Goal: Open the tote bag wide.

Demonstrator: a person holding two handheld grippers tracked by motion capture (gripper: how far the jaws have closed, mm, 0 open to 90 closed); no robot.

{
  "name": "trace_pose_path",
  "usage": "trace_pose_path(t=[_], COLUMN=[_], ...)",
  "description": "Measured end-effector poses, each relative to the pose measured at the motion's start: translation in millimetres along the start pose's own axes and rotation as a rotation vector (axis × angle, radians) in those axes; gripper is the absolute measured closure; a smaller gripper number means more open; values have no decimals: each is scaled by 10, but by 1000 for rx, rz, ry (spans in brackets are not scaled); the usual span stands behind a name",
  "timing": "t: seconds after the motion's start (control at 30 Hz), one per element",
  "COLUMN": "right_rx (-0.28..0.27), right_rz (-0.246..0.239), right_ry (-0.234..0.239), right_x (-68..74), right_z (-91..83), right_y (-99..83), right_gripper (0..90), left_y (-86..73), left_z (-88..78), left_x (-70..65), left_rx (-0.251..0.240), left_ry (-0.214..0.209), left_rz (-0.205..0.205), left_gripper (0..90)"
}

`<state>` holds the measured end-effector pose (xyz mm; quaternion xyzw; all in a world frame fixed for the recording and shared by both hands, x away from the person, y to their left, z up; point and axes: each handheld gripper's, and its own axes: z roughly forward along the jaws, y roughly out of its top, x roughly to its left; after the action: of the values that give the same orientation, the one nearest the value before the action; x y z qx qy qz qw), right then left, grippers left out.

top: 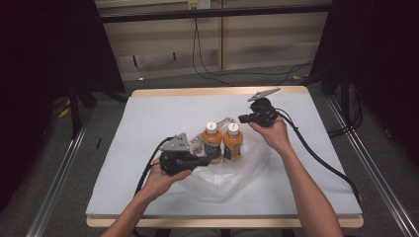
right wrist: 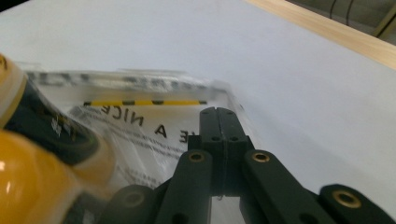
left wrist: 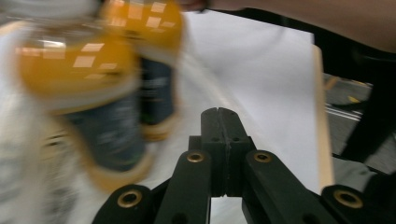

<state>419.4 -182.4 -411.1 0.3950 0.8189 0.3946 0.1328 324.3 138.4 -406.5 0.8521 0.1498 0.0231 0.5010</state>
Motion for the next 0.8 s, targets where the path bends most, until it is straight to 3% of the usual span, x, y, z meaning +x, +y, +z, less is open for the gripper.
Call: trace_pose_path(t=[0.13, 0.17, 0.2, 0.27, 0.37, 0.43, 0.53, 0.67, 0.7, 0.77, 0.8], right_rx=[25, 33, 33, 41, 50, 78, 108, 134, 146, 150, 155], right_rz=[-34, -29, -29, -27, -35, -56, -77, -81, -93, -97, -93], right_ry=[-11, -9, -9, 13, 18, 28, 35, 70, 75, 71, 76], right_x=[63, 100, 100, 168, 249, 393, 467, 598, 639, 644, 644], right_z=[-174, -225, -225, -314, -353, -386, -383, -331, -275, -243, -217], right_y=[-183, -289, -289, -470, -551, -670, -741, -882, -928, -950, -969], right_gripper=[900, 900, 900, 900, 900, 900, 900, 900, 900, 900, 900], left_y=[12, 31, 31, 67, 107, 99, 71, 9, -21, -49, -68], left_z=[-148, -164, -164, -144, -30, 77, 242, 482, 562, 610, 650], left_x=[285, 411, 411, 537, 658, 719, 784, 869, 920, 942, 960], left_rx=[-3, 20, 20, 52, 105, 121, 146, 226, 266, 256, 270], left_ry=[77, 104, 104, 107, 123, 113, 81, 72, 86, 93, 119], left_rz=[-47, -56, -56, -72, -66, -69, -70, -68, -76, -95, -101], left_gripper=[900, 900, 900, 900, 900, 900, 900, 900, 900, 900, 900])
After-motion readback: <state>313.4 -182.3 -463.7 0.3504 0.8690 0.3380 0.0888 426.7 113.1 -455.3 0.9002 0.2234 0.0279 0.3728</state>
